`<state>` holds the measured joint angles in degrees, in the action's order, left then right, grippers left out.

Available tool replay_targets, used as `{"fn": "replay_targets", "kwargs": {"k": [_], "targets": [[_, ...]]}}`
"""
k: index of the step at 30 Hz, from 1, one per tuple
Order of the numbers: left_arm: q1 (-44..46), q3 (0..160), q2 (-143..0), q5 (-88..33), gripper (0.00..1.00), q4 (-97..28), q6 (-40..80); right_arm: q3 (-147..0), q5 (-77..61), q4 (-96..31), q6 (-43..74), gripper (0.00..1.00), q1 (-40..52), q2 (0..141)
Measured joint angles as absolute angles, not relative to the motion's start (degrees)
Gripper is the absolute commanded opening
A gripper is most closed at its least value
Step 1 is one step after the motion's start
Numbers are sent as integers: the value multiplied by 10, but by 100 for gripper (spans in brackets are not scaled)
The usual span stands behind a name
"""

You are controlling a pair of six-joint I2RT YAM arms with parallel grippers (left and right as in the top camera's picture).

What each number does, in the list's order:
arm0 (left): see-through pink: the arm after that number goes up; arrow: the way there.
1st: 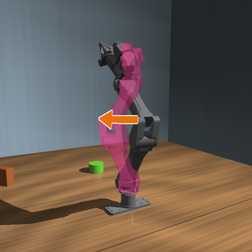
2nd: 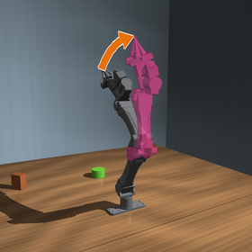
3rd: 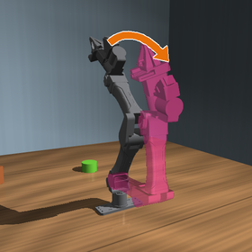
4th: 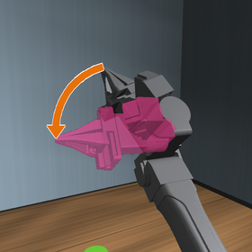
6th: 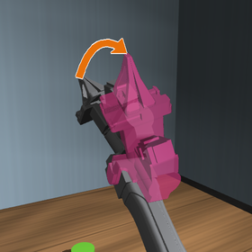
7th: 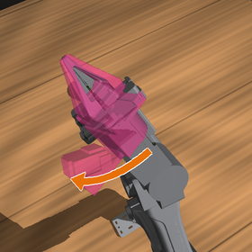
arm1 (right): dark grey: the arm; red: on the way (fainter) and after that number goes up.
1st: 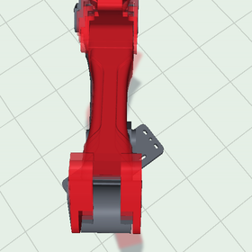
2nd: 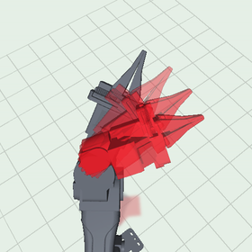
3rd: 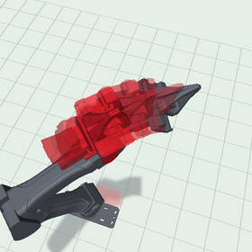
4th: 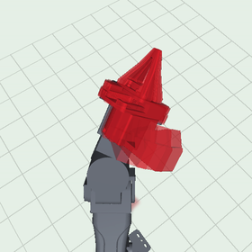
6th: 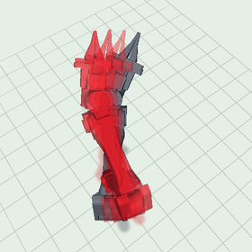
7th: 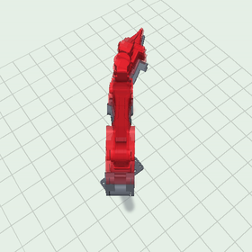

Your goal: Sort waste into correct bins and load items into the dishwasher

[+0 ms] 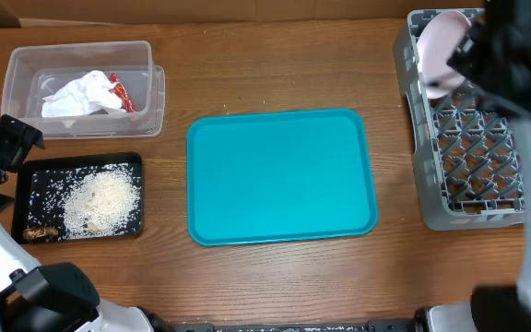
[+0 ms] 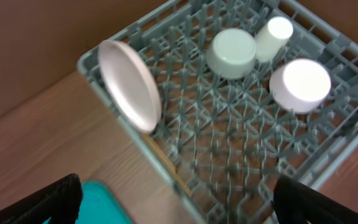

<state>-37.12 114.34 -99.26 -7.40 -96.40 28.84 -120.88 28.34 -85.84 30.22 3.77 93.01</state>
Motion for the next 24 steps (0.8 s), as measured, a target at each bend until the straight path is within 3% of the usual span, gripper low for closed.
{"fn": "replay_targets", "kwargs": {"k": [6,17,24], "targets": [[-371,1143,-993,-74,100,-964,288,-1190,203,-967,327,100,45,847],[-371,1143,-993,-74,100,-964,288,-907,154,-911,362,100,179,666],[-371,1143,-993,-74,100,-964,288,-806,144,-914,376,100,189,611]]}}
